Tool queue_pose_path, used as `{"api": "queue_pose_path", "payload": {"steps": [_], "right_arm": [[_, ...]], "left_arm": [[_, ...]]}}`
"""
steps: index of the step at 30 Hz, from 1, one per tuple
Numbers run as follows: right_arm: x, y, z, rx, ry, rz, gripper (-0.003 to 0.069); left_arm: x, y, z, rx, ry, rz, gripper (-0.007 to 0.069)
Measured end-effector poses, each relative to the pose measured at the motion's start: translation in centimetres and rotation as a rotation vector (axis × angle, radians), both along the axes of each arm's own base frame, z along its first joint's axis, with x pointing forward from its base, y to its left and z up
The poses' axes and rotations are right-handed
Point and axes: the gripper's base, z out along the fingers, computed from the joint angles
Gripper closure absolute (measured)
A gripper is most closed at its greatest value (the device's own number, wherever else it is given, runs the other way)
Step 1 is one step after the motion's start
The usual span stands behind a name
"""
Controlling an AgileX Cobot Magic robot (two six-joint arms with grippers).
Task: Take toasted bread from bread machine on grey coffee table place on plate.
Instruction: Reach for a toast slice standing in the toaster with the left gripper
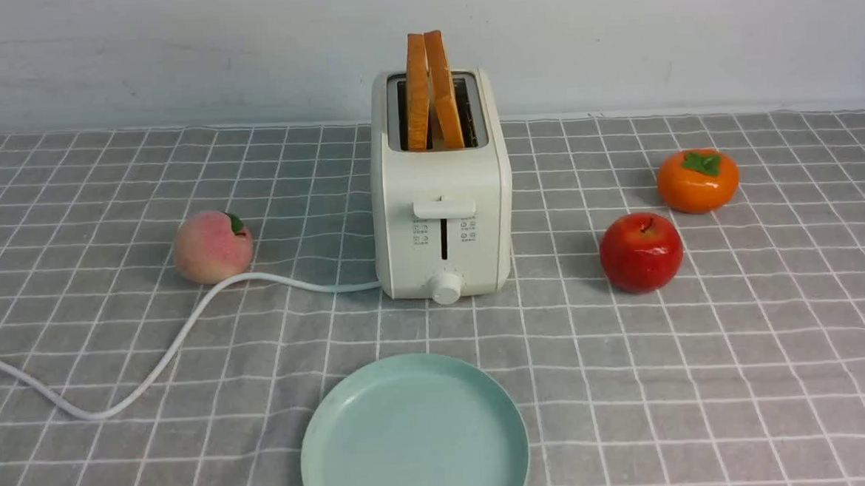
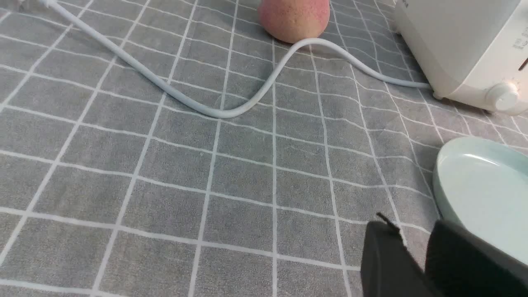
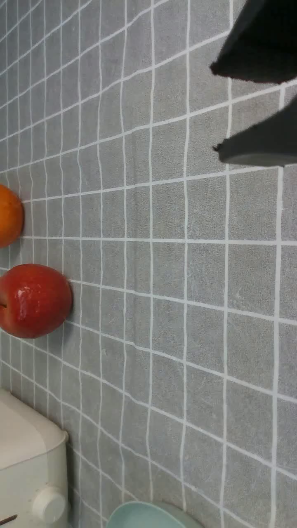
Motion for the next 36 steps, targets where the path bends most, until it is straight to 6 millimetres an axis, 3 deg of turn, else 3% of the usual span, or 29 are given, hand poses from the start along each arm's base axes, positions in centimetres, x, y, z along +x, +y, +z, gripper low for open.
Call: {"api": "queue_pose_path", "payload": {"steps": [36], "right_arm": [[0.02,0.11,0.09,0.037,-0.008,0.002,0.0419]], "left_arm": [[0.03,0.22,0.00,0.071,-0.008,0.004,0.0442]]}}
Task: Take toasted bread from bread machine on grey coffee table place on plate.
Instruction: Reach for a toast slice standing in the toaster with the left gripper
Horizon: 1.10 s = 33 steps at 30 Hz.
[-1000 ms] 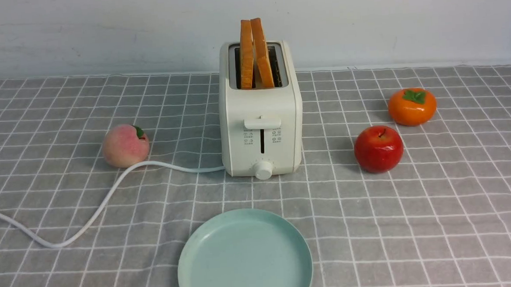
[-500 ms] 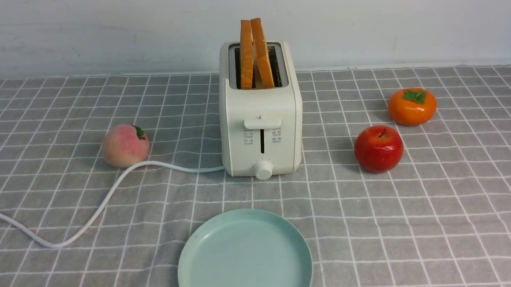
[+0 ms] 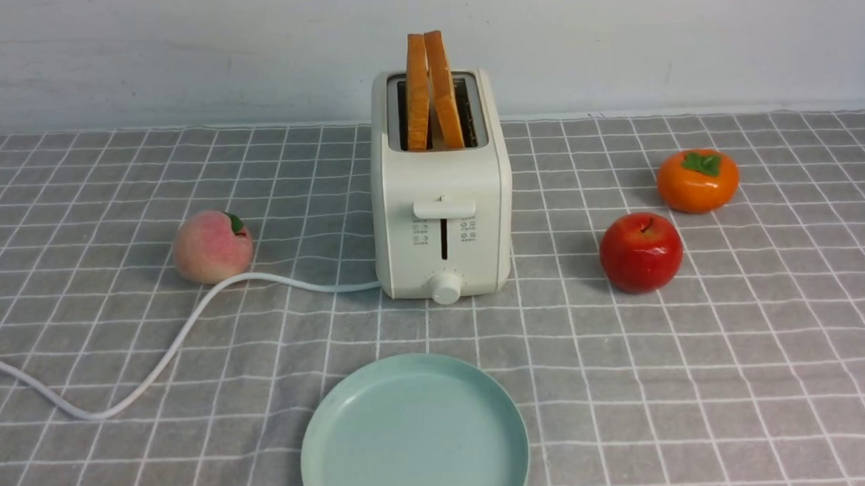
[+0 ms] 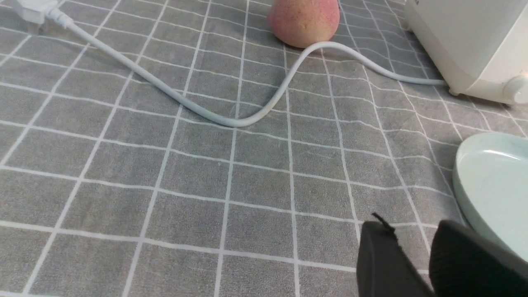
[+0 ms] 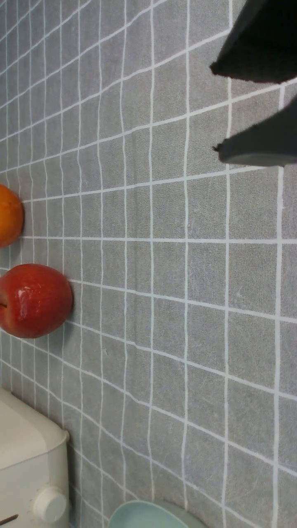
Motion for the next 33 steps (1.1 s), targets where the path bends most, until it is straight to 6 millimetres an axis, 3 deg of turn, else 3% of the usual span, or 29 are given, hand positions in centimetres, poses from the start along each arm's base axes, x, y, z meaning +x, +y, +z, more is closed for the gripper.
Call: {"api": "queue_pose_path", "payload": {"steps": [3,13,17,28,32,33], "right_arm": [[0.1,0.3,0.2,0.131,-0.036,0.000,0.0420],[0.4,0.4,2.4,0.806,-0.209,-0.077,0.0419],[0.4,0.2,2.6,0.924,-0.223,-0.096,0.0419],[0.4,0.4,2.6,0.971,-0.207,-0.089,0.0419],[0.3,0.9,2.9,1.025,-0.172,-0.046,0.0419],[-0.1,1.4,4.2,0.998,-0.165,0.025,0.0419]], "left_arm": [[0.0,0.0,0.0,0.000,0.000,0.000,0.0442],[0.0,0.0,0.0,0.001,0.002,0.000,0.0428],[0.0,0.0,0.0,0.006,0.002,0.000,0.0426],[0.0,0.0,0.1,0.007,-0.015,0.002,0.0418],[0.2,-0.2,0.9,-0.153,-0.086,0.013,0.0412],[0.3,-0.3,1.4,-0.230,-0.129,0.019,0.0410]]}}
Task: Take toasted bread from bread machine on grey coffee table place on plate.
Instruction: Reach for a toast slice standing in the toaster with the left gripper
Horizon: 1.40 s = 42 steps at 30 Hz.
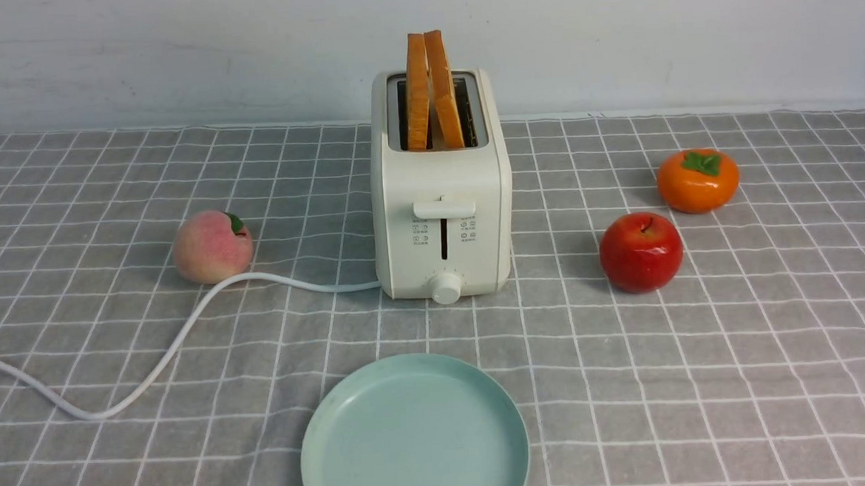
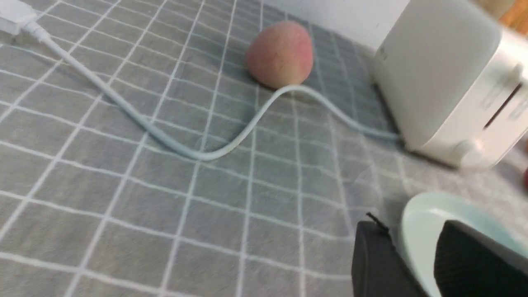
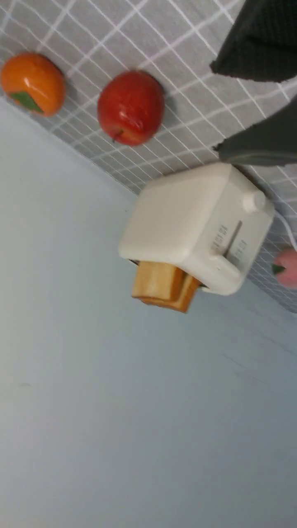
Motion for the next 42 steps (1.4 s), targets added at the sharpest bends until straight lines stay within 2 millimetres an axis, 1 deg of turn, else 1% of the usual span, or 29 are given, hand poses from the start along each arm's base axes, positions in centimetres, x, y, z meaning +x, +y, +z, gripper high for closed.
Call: {"api": "queue_pose_path", "payload": {"steps": [1,4,5,6,8,9,10,11,12,13,15,16,17,19,20,21,22,24,25,26,27,28,29,30,31,32,34,38,42], "right_arm": [[-0.3,0.3,1.0,-0.034,-0.027,0.032,0.0419],[-1.7,1.0,5.5,-0.214,-0.186,0.093,0.0423],[-2.4,1.2,7.8,-0.283,-0.254,0.095,0.0438],[-2.8,1.2,9.4,-0.342,-0.295,0.093,0.0456],[-3.3,1.6,13.4,-0.476,-0.357,0.116,0.0539],[-3.5,1.7,13.7,-0.483,-0.370,0.121,0.0539],[-3.2,2.1,16.5,-0.589,-0.365,0.170,0.0618],[-2.6,2.4,17.7,-0.641,-0.336,0.215,0.0657],[-2.1,2.7,18.4,-0.677,-0.297,0.267,0.0669],[-1.0,2.8,19.3,-0.712,-0.233,0.311,0.0674],[0.8,2.9,19.7,-0.759,-0.114,0.372,0.0673],[2.0,2.7,20.0,-0.777,-0.015,0.405,0.0670],[3.2,2.6,19.8,-0.785,0.064,0.422,0.0666],[5.0,1.9,19.3,-0.818,0.233,0.424,0.0660],[6.0,1.5,18.8,-0.829,0.326,0.418,0.0656],[6.6,1.3,18.4,-0.824,0.396,0.416,0.0653],[7.5,0.6,17.5,-0.841,0.512,0.390,0.0645],[8.4,-0.1,16.5,-0.840,0.645,0.357,0.0636],[8.9,-0.4,16.0,-0.828,0.725,0.340,0.0631],[9.2,-0.7,15.6,-0.826,0.778,0.328,0.0627],[9.1,-0.7,15.5,-0.826,0.784,0.325,0.0627],[9.4,-0.9,15.1,-0.829,0.834,0.325,0.0624],[9.4,-0.9,15.1,-0.829,0.840,0.326,0.0623],[9.5,-1.0,15.0,-0.831,0.851,0.326,0.0622],[9.5,-1.0,15.0,-0.831,0.854,0.324,0.0620],[9.5,-1.0,15.0,-0.831,0.854,0.324,0.0620],[9.5,-1.0,15.1,-0.829,0.850,0.318,0.0618],[9.6,-1.0,15.2,-0.826,0.834,0.308,0.0614],[9.7,-0.8,15.3,-0.802,0.815,0.315,0.0607]], "left_arm": [[0.0,0.0,0.3,-0.037,-0.026,0.003,0.0409],[0.1,0.1,1.3,-0.182,-0.116,0.019,0.0407],[0.1,0.2,1.8,-0.245,-0.170,0.029,0.0407],[0.1,0.3,2.2,-0.292,-0.203,0.037,0.0407],[-0.1,0.7,3.3,-0.399,-0.311,0.059,0.0426],[-0.1,0.7,3.5,-0.412,-0.320,0.059,0.0430],[-0.4,0.8,4.6,-0.451,-0.364,0.054,0.0480],[-0.6,0.8,5.8,-0.456,-0.397,0.045,0.0526],[-1.2,0.8,7.7,-0.445,-0.444,0.029,0.0590],[-1.6,0.8,9.1,-0.427,-0.473,0.017,0.0623],[-2.7,0.6,12.4,-0.371,-0.499,-0.009,0.0638],[-3.2,0.5,14.4,-0.330,-0.469,-0.021,0.0638],[-3.3,0.4,15.7,-0.301,-0.426,-0.027,0.0638],[-2.9,0.1,17.9,-0.228,-0.268,-0.029,0.0638],[-2.2,-0.1,18.9,-0.173,-0.121,-0.026,0.0638],[-1.6,-0.2,19.6,-0.137,-0.039,-0.024,0.0638],[-0.6,-0.3,19.9,-0.081,0.102,-0.023,0.0638],[1.0,-0.5,19.8,0.002,0.334,-0.034,0.0638],[2.8,-0.7,19.7,0.063,0.470,-0.053,0.0638],[3.8,-0.9,19.5,0.094,0.538,-0.069,0.0638],[4.1,-0.9,19.4,0.107,0.557,-0.077,0.0638],[6.3,-1.5,18.8,0.135,0.649,-0.126,0.0638],[6.6,-1.5,18.7,0.141,0.657,-0.129,0.0638],[8.5,-2.3,18.2,0.134,0.702,-0.198,0.0638],[9.6,-2.8,17.9,0.125,0.720,-0.244,0.0638],[9.8,-2.9,17.9,0.117,0.727,-0.249,0.0638],[12.6,-4.8,17.7,0.121,0.725,-0.384,0.0638],[15.6,-7.8,18.6,0.175,0.644,-0.499,0.0638],[19.4,-10.5,19.6,0.207,0.535,-0.519,0.0638]]}}
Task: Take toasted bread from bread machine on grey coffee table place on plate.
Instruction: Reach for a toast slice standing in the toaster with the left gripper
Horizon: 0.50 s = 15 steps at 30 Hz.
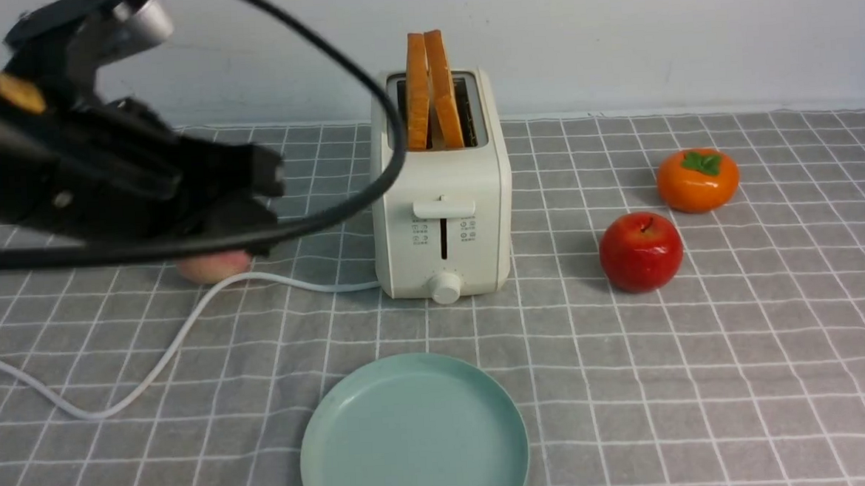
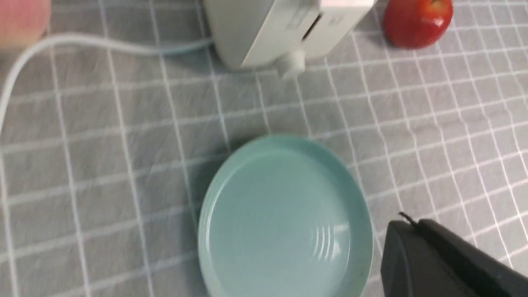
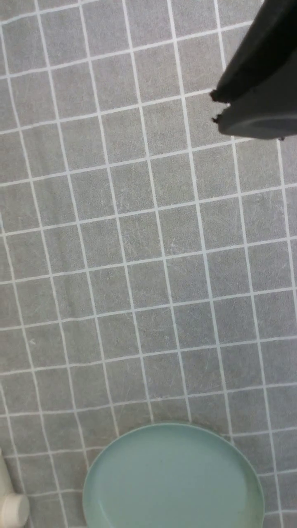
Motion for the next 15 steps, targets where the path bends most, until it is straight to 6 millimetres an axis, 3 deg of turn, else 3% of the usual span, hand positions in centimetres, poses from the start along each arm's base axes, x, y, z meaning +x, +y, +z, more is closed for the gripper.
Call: {"api": "queue_pose_path", "payload": {"steps": [3,4,8,11,15], "right_arm": [[0.0,0.2,0.0,0.019,-0.002,0.004,0.0604],[0.0,0.3,0.1,0.043,-0.003,0.006,0.0601],[0.0,0.8,0.2,0.093,-0.006,0.016,0.0597],[0.2,1.0,0.4,0.131,-0.030,0.018,0.0594],[0.3,1.1,0.4,0.139,-0.042,0.016,0.0587]], "left_arm": [[2.3,-0.9,0.3,-0.016,-0.047,0.011,0.0638],[4.2,-1.6,0.1,-0.028,-0.059,0.023,0.0638],[6.8,-2.5,-0.4,-0.031,-0.096,0.022,0.0637],[10.1,-3.8,-1.5,-0.030,-0.175,-0.002,0.0577],[12.4,-4.8,-2.8,-0.069,-0.196,-0.004,0.0486]]}}
